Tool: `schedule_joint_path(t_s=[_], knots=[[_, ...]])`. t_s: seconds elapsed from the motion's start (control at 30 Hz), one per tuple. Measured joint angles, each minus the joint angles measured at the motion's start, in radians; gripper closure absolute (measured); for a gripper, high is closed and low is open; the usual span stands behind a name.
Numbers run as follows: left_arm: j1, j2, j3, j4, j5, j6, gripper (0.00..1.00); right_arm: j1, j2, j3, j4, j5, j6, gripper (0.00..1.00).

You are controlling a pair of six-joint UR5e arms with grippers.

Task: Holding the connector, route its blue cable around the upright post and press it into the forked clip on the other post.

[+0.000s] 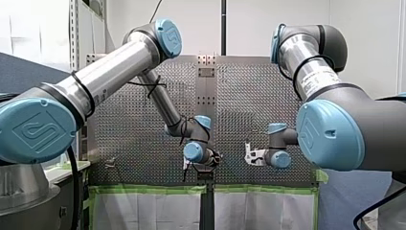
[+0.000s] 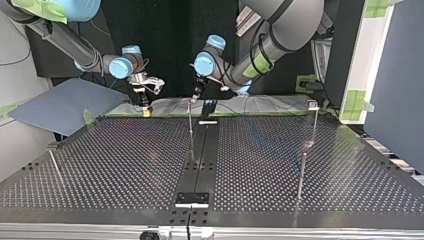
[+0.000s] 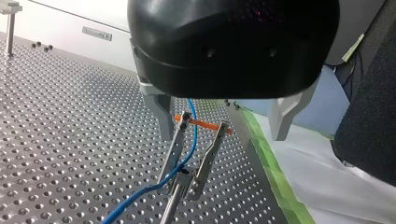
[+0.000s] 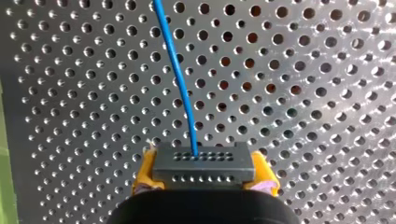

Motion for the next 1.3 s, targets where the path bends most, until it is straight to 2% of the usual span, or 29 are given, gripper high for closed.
schedule_joint_path(t_s=[0.43,0.57,0.83,1.3], knots=[[0.004,0.001,0.000,0.000,-0.002,0.000,0.01,0.000,0.001,0.000,0.002,0.000,0.000,1.00],[-0.003,0.016,-0.007,-0.001,-0.008,0.003,0.01,0.000,0.002,0.000,0.002,0.000,0.000,1.00],[-0.023,0.090,-0.075,-0.003,-0.034,0.006,0.01,0.000,0.002,0.000,0.003,0.000,0.000,1.00],[-0.039,0.231,-0.216,0.034,-0.041,-0.005,0.01,0.010,0.003,0.000,0.003,-0.003,0.001,1.00]])
